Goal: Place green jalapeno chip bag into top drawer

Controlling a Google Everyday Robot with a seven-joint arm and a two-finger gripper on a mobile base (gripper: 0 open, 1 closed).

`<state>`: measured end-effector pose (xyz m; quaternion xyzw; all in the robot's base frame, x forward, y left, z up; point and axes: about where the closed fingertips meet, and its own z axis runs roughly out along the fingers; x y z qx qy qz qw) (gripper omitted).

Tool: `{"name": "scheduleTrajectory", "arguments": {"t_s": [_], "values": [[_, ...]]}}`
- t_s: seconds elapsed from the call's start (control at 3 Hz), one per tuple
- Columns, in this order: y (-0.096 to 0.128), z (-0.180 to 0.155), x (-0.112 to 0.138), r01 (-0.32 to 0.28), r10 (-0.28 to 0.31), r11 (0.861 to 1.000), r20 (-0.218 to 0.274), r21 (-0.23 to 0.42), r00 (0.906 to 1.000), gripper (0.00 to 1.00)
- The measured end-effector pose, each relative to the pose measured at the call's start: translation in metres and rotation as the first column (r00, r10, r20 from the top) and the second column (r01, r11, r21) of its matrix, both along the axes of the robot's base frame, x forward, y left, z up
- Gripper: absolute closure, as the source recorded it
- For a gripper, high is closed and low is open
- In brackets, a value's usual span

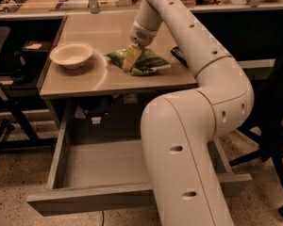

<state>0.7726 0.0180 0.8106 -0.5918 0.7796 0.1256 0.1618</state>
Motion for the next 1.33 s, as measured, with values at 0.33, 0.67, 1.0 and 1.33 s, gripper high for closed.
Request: {"name": "scheduleTrajectory", "arguments": {"t_s": [0.33, 0.67, 1.0, 1.33], "values": [[0.000, 0.000, 0.000, 0.000, 0.000, 1.000, 0.000, 0.000, 1.0000, 0.66], [0.000, 0.007, 0.000, 0.000, 0.000, 1.000, 0.000, 0.000, 1.0000, 0.89], [0.000, 0.010, 0.000, 0.000, 0.000, 1.000, 0.001, 0.000, 1.0000, 1.00], [-0.004, 0.042, -0.002, -0.049, 0.048, 0.999, 0.101, 0.016, 0.9937, 1.00]]}}
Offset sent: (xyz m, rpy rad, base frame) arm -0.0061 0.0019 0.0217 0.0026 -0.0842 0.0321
